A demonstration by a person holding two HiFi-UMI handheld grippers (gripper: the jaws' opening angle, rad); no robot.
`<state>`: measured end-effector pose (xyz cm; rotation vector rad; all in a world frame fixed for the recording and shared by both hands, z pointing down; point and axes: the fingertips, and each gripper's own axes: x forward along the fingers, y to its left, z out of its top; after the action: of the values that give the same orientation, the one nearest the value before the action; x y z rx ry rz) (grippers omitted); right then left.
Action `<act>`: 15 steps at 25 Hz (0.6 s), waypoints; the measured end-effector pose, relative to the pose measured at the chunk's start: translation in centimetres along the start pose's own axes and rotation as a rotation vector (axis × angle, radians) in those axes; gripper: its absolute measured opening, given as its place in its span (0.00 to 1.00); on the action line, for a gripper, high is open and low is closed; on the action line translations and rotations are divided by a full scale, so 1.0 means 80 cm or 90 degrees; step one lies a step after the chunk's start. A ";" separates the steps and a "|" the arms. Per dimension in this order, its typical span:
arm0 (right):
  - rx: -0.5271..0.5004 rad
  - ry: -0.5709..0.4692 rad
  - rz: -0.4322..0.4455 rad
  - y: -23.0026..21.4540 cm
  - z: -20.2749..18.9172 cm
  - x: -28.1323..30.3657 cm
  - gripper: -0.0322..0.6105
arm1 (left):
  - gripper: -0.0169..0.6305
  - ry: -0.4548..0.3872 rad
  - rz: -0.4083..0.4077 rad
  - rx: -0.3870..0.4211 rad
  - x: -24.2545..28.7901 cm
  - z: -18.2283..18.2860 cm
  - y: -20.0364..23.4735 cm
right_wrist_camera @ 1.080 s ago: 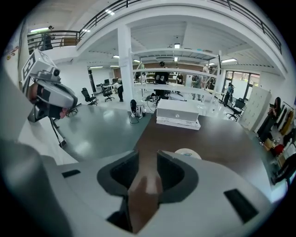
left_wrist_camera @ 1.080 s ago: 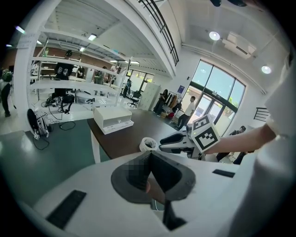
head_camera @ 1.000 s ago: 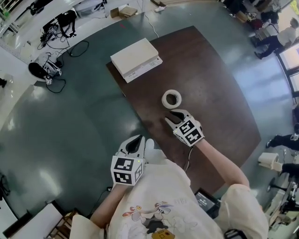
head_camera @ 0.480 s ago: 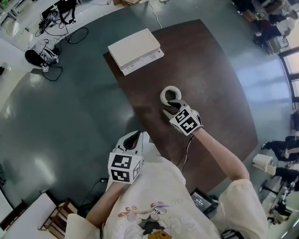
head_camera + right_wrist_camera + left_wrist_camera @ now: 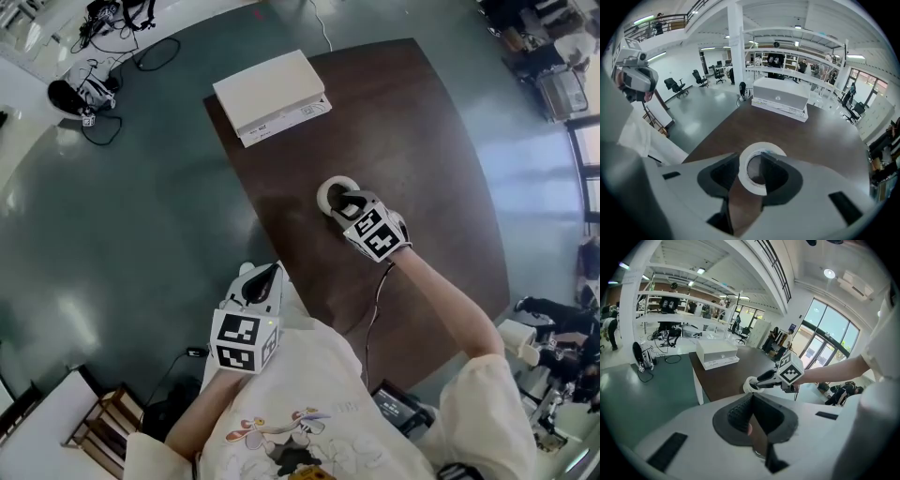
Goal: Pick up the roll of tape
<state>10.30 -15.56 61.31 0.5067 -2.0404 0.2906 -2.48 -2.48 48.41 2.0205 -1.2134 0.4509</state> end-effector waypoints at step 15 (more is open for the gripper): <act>-0.019 0.018 -0.003 -0.069 -0.012 0.030 0.28 | 0.04 0.021 0.024 -0.006 0.044 0.009 0.013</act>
<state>12.55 -20.60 63.88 0.4859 -2.0133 0.2631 -1.66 -5.45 50.53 1.9773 -1.2335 0.4953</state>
